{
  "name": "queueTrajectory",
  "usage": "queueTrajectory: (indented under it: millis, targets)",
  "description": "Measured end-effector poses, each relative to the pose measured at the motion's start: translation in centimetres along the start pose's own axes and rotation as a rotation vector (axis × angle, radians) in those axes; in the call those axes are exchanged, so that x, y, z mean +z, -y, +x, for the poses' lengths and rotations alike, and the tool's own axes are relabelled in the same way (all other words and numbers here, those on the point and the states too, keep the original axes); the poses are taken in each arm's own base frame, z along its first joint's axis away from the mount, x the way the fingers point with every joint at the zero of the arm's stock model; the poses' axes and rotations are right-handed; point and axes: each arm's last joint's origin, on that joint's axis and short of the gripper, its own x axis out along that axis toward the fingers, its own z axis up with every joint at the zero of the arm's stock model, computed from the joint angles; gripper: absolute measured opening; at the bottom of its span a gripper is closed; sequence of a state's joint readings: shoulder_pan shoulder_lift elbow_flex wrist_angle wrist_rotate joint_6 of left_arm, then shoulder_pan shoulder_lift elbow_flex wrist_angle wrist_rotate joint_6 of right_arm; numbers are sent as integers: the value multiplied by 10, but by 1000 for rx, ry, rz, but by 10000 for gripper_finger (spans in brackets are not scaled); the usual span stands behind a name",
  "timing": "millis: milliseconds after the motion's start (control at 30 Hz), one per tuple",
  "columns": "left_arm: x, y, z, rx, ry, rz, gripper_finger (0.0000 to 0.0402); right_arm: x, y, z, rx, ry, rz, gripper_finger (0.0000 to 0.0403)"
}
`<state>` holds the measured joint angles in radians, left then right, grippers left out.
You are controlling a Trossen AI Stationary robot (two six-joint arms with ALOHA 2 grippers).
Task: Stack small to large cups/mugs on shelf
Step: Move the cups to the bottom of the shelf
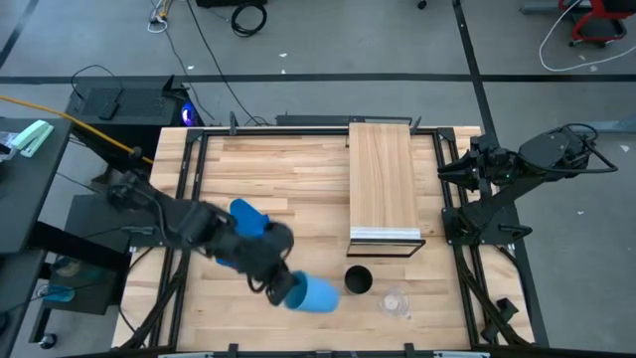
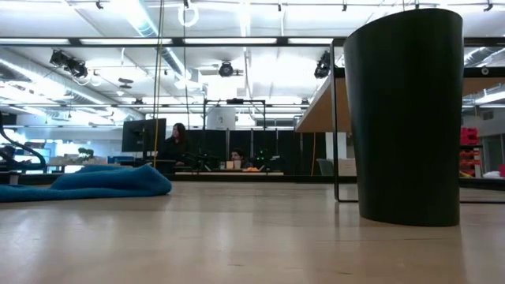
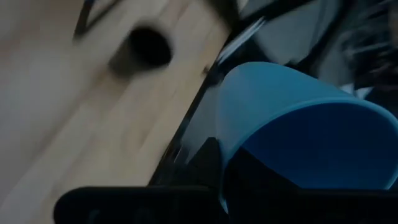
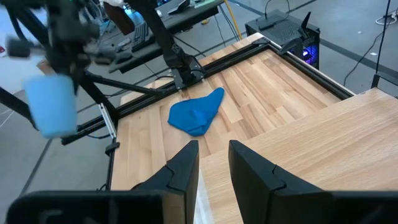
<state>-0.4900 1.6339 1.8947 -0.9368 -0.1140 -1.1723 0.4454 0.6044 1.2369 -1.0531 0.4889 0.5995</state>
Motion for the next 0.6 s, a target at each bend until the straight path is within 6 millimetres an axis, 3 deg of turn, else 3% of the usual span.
queueTrajectory:
  millis: [133,233,400,600]
  targets:
    - [28,15,-13,-77,96,97,10,0,0,0,0,0,0,96]
    - [44,22,-7,-108,108,158,10,0,0,0,0,0,1,96]
    - [58,27,26,-135,16,235,10,0,0,0,0,0,1,96]
    - [57,17,74,-52,-207,231,10,0,0,0,0,0,1,96]
